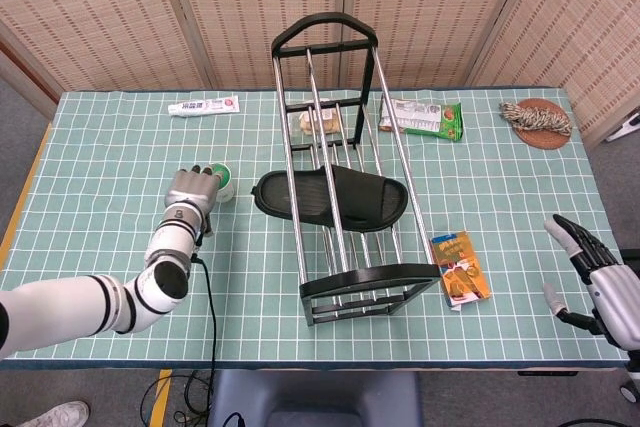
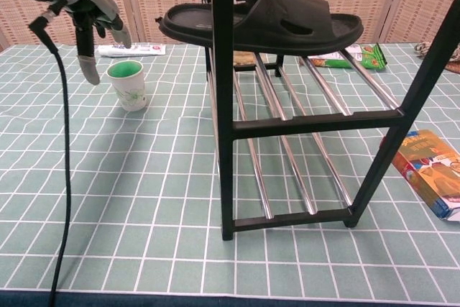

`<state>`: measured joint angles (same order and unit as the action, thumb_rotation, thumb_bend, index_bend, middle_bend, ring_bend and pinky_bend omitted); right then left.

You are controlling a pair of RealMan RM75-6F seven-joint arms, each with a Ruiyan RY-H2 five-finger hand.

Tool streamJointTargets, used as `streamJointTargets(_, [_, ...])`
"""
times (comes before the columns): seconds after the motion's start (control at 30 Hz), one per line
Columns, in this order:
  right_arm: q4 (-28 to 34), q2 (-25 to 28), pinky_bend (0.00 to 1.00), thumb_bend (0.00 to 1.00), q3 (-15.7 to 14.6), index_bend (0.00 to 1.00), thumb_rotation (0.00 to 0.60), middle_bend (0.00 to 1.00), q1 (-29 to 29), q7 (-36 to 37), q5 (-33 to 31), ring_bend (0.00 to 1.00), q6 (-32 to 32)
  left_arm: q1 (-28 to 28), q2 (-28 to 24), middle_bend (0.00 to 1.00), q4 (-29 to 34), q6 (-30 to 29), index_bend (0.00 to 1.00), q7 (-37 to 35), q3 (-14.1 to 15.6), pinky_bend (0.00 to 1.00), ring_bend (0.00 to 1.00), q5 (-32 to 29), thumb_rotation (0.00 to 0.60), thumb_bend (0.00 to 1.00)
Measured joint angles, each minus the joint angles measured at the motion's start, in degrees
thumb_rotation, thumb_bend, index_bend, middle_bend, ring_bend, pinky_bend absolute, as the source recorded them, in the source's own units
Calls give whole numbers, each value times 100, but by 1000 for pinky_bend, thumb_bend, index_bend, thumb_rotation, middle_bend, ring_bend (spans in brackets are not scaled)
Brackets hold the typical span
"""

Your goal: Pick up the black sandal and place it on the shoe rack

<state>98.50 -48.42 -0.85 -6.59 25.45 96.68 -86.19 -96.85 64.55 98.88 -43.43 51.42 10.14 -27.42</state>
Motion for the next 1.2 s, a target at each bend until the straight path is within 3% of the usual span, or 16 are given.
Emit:
streamJointTargets(0.2, [87, -62, 86, 450, 9, 0, 600, 0, -42, -315, -65, 0, 137, 799, -499, 27, 335, 52, 77, -736, -68, 127, 0, 990, 600, 153])
streamJointTargets(0.4, [227, -144, 86, 449, 16, 0, 600, 0, -68, -768, -104, 0, 238, 1783, -1045, 27, 941, -269, 77, -1688, -262, 116, 0, 2664, 600, 154])
streamJointTargets(0.6, [375, -247, 86, 449, 27, 0, 600, 0, -101, -1297, -275, 0, 446, 3121, -1391, 27, 1648, -1376, 75, -2576, -295, 104, 0, 4964, 600, 153])
streamJointTargets(0.73, [430, -346, 86, 449, 69, 0, 600, 0, -152, -1650, -579, 0, 677, 4377, -1420, 27, 1860, -2337, 76, -3240, -89, 97, 0, 6789, 600, 153])
streamJointTargets(0.97, [483, -546, 86, 449, 162, 0, 600, 0, -258, -2224, -1157, 0, 1062, 6642, -1172, 27, 1383, -3851, 76, -4605, 439, 90, 0, 9318, 600, 153])
streamJointTargets(1.2, [531, -755, 86, 449, 231, 0, 600, 0, -348, -2750, -1617, 0, 1342, 7950, -585, 27, 39, -4640, 76, -5442, 595, 87, 0, 10170, 600, 153])
